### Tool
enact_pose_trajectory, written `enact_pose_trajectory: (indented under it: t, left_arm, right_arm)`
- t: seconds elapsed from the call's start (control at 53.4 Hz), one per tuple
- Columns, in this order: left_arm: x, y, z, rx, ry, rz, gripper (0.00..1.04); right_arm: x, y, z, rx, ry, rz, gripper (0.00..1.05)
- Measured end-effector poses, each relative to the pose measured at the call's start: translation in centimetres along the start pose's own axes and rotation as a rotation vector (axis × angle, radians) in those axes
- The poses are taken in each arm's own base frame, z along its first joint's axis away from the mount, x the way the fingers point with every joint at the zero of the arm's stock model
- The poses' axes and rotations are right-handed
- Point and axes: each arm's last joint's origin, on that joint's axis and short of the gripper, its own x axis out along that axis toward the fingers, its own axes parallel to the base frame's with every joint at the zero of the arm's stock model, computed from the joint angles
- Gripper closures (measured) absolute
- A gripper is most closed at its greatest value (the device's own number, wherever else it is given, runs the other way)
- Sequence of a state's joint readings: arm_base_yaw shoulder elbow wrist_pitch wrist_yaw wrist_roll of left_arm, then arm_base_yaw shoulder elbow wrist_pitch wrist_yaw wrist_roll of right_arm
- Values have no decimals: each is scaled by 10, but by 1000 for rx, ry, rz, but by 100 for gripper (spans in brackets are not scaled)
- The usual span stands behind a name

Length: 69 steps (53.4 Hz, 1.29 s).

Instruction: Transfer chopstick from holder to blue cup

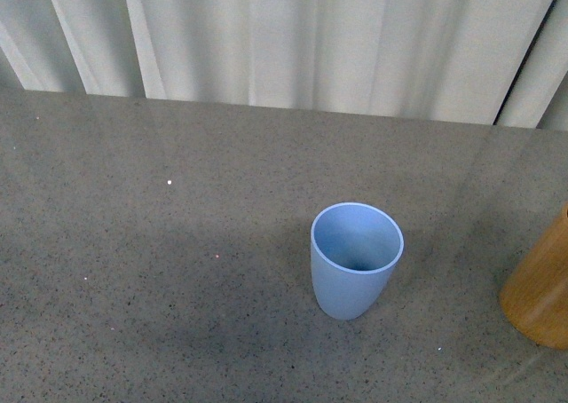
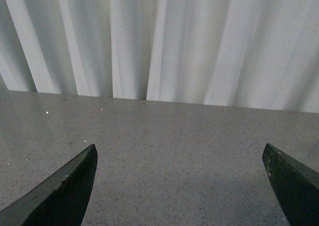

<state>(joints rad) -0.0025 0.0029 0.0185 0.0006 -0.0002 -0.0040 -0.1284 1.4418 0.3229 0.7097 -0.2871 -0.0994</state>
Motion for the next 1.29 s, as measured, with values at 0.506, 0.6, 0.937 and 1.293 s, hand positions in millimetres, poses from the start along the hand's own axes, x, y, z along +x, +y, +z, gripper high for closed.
enact_pose_trajectory:
  t: [0.506, 0.6, 0.937, 1.293]
  left_arm:
    - [0, 0, 0, 0, 0, 0, 7]
    - [0, 0, 0, 0, 0, 0, 7]
    - [0, 0, 0, 0, 0, 0, 7]
    - [0, 0, 0, 0, 0, 0, 7]
  right_arm:
    - [48, 4, 3, -11, 4, 13, 26]
    - [52, 6, 2, -13, 10, 15, 40]
    - [47, 9, 11, -25, -29, 15, 102]
    - [13, 8, 44, -61, -177, -9, 102]
